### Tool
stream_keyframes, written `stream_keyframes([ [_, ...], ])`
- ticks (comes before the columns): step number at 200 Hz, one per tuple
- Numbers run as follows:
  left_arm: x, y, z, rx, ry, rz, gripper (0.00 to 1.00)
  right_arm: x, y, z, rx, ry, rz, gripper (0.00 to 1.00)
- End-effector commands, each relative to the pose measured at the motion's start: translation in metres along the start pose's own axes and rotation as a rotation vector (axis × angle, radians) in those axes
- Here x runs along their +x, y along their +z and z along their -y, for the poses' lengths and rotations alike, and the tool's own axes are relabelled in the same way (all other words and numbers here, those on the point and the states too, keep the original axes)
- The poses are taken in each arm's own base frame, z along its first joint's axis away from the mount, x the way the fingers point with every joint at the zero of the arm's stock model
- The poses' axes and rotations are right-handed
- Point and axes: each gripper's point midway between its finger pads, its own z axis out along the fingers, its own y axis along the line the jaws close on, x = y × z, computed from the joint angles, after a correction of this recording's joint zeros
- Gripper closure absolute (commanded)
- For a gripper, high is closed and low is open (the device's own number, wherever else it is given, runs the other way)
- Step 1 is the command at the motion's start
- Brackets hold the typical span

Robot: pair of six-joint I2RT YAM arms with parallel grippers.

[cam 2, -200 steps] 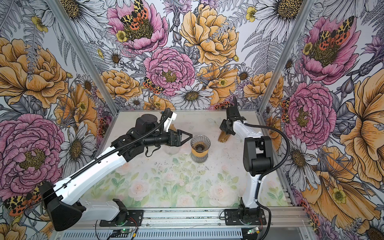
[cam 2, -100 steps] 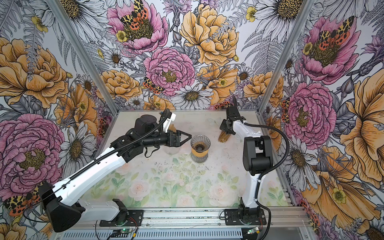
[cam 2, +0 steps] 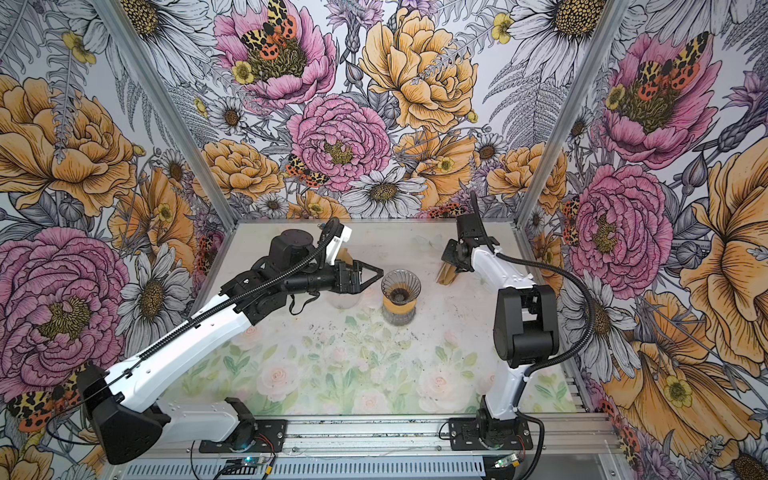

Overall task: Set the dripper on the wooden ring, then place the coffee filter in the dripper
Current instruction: 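Pull the paper filter out of the holder with the right gripper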

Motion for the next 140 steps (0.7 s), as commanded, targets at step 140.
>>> stream_keyframes([
  [140, -0.010, -0.009, -0.013, -0.019, -0.048, 0.040, 0.01, 0.055, -0.201, -0.046, -0.169, -0.388, -0.062, 1.00],
])
